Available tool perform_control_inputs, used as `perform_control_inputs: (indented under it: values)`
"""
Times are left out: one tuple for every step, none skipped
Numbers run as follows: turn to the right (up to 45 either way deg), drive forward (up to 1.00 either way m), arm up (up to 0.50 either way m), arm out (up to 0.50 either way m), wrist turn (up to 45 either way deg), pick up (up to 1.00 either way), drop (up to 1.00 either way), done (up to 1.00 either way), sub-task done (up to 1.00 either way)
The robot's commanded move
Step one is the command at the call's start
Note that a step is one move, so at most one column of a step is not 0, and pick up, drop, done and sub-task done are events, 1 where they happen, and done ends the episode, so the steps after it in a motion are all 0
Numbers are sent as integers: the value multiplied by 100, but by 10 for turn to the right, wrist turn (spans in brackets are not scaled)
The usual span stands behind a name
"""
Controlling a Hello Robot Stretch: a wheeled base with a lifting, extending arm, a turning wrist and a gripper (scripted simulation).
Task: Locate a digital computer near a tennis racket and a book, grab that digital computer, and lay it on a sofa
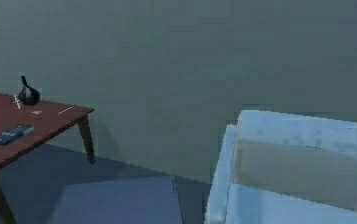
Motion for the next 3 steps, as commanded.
perform_control_inputs:
  values:
    - [-240,0,0,0,0,0,0,0,0]
    - [0,40,0,0,0,0,0,0,0]
    - [-450,0,0,0,0,0,0,0,0]
